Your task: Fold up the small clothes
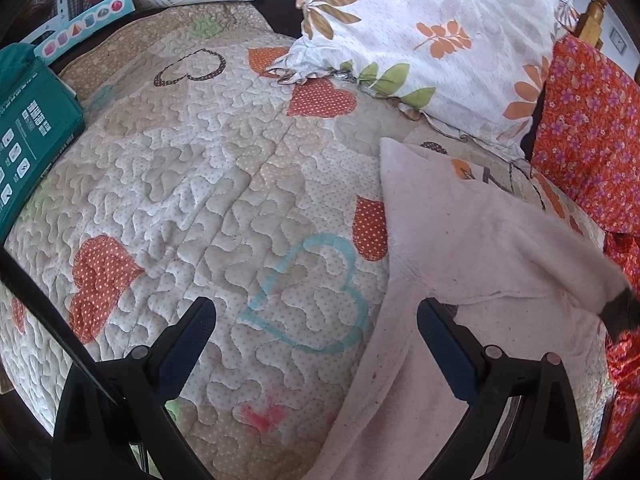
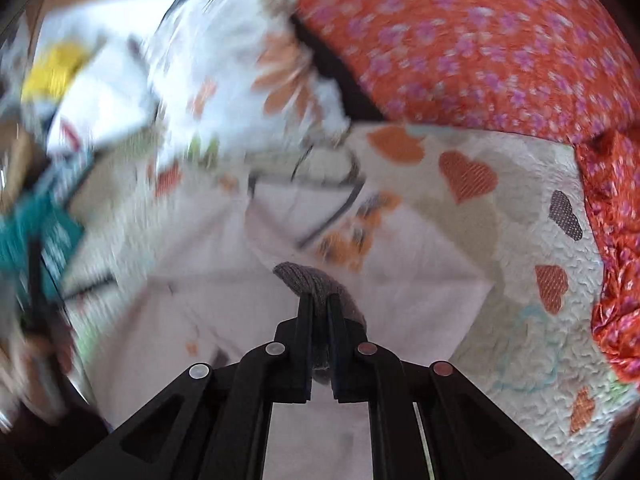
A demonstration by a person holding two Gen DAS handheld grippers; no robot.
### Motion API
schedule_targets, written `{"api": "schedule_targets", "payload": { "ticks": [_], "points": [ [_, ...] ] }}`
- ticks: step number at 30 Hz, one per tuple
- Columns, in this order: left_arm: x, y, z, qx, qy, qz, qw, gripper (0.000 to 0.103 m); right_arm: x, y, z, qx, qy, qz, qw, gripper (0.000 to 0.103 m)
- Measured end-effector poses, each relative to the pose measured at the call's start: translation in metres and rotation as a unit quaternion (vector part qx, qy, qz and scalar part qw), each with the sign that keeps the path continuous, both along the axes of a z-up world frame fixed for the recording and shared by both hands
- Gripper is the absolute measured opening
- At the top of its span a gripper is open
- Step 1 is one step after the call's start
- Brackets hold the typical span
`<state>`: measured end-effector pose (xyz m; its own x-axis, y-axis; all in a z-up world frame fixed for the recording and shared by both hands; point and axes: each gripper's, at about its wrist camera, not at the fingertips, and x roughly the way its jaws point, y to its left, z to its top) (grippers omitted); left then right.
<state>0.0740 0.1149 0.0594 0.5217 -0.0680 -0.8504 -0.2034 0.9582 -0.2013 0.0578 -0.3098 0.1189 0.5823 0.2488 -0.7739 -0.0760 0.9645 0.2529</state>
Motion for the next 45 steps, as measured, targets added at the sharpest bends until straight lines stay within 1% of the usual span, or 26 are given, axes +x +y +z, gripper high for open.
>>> {"api": "schedule_targets", "payload": {
  "ticks": [2, 3, 4, 5, 6, 8, 9, 11, 12, 14, 15, 16, 18, 21, 24, 25, 26, 27, 28, 31, 34, 38, 39, 41, 44, 45],
  "points": [
    [0.000, 0.004, 0.000, 0.001, 0.001, 0.005, 1.0000, 0.100, 0.026, -0.031, -0.014, -0.001, 0.027, -0.062, 0.998, 0.009],
    [0.001, 0.007, 0.000, 0.002, 0.002, 0.010, 1.0000, 0.100, 0.035, -0.041, -0.023, -0.016, 0.046, -0.088, 0.995, 0.015],
    [0.000, 0.009, 0.000, 0.002, 0.002, 0.013, 0.9999, 0.100, 0.043, -0.051, -0.034, -0.058, 0.065, -0.131, 0.987, 0.025],
    [0.000, 0.013, 0.001, -0.001, 0.002, 0.017, 0.9999, 0.100, 0.043, -0.053, -0.038, -0.096, 0.067, -0.164, 0.980, 0.026],
    [0.000, 0.016, 0.002, -0.003, 0.001, 0.021, 0.9998, 0.100, 0.041, -0.051, -0.038, -0.100, 0.057, -0.172, 0.978, 0.026],
    [-0.001, 0.024, 0.003, -0.003, -0.003, 0.032, 0.9995, 0.100, 0.028, -0.033, -0.037, -0.036, 0.032, -0.146, 0.988, 0.029],
    [-0.002, 0.028, 0.004, -0.005, -0.004, 0.039, 0.9992, 0.100, 0.023, -0.018, -0.038, -0.004, 0.030, -0.126, 0.992, 0.032],
    [-0.003, 0.035, 0.005, -0.013, -0.005, 0.050, 0.9986, 0.100, 0.013, 0.022, -0.046, 0.065, 0.034, -0.068, 0.995, 0.032],
    [-0.004, 0.039, 0.006, -0.020, -0.007, 0.056, 0.9982, 0.100, 0.010, 0.041, -0.051, 0.095, 0.039, -0.044, 0.994, 0.032],
    [-0.006, 0.043, 0.008, -0.025, -0.011, 0.063, 0.9976, 0.100, 0.006, 0.086, -0.066, 0.154, 0.051, -0.001, 0.987, 0.035],
    [-0.008, 0.046, 0.010, -0.025, -0.014, 0.065, 0.9974, 0.100, 0.008, 0.109, -0.076, 0.181, 0.058, 0.013, 0.982, 0.041],
    [-0.009, 0.048, 0.011, -0.025, -0.016, 0.067, 0.9973, 0.100, 0.010, 0.124, -0.084, 0.188, 0.062, 0.016, 0.980, 0.044],
    [-0.012, 0.054, 0.013, -0.030, -0.018, 0.070, 0.9969, 0.100, 0.022, 0.156, -0.099, 0.186, 0.073, 0.006, 0.980, 0.044],
    [-0.016, 0.063, 0.015, -0.040, -0.021, 0.073, 0.9963, 0.100, 0.044, 0.174, -0.110, 0.188, 0.069, -0.026, 0.979, 0.044],
    [-0.020, 0.075, 0.018, -0.045, -0.026, 0.081, 0.9954, 0.100, 0.066, 0.191, -0.117, 0.173, 0.063, -0.041, 0.982, 0.044],
    [-0.022, 0.079, 0.018, -0.046, -0.028, 0.086, 0.9948, 0.100, 0.068, 0.196, -0.116, 0.174, 0.058, -0.042, 0.982, 0.041],
    [-0.024, 0.083, 0.019, -0.048, -0.030, 0.090, 0.9943, 0.100, 0.072, 0.198, -0.115, 0.179, 0.057, -0.037, 0.981, 0.033],
    [-0.026, 0.089, 0.020, -0.051, -0.032, 0.097, 0.9935, 0.100, 0.079, 0.205, -0.116, 0.190, 0.066, -0.026, 0.979, 0.006],
    [-0.028, 0.094, 0.020, -0.052, -0.033, 0.102, 0.9929, 0.100, 0.081, 0.212, -0.116, 0.190, 0.071, -0.024, 0.979, 0.006],
    [-0.032, 0.108, 0.020, -0.059, -0.035, 0.122, 0.9902, 0.100, 0.081, 0.230, -0.102, 0.180, 0.059, -0.002, 0.982, 0.006],
    [-0.036, 0.119, 0.020, -0.068, -0.037, 0.136, 0.9877, 0.100, 0.078, 0.248, -0.099, 0.199, 0.064, 0.021, 0.978, 0.006],
    [-0.037, 0.119, 0.021, -0.064, -0.039, 0.136, 0.9878, 0.100, 0.073, 0.272, -0.106, 0.228, 0.086, 0.045, 0.969, 0.006],
    [-0.036, 0.118, 0.021, -0.063, -0.040, 0.134, 0.9881, 0.100, 0.071, 0.277, -0.110, 0.232, 0.094, 0.053, 0.967, 0.009],
    [-0.035, 0.114, 0.022, -0.061, -0.042, 0.129, 0.9889, 0.100, 0.064, 0.283, -0.114, 0.217, 0.103, 0.064, 0.968, 0.010],
    [-0.033, 0.102, 0.022, -0.056, -0.044, 0.107, 0.9918, 0.100, 0.048, 0.275, -0.107, 0.195, 0.100, 0.083, 0.972, 0.026],
    [-0.032, 0.098, 0.021, -0.051, -0.043, 0.096, 0.9931, 0.100, 0.040, 0.267, -0.100, 0.184, 0.090, 0.087, 0.975, 0.034]
  ]
}}
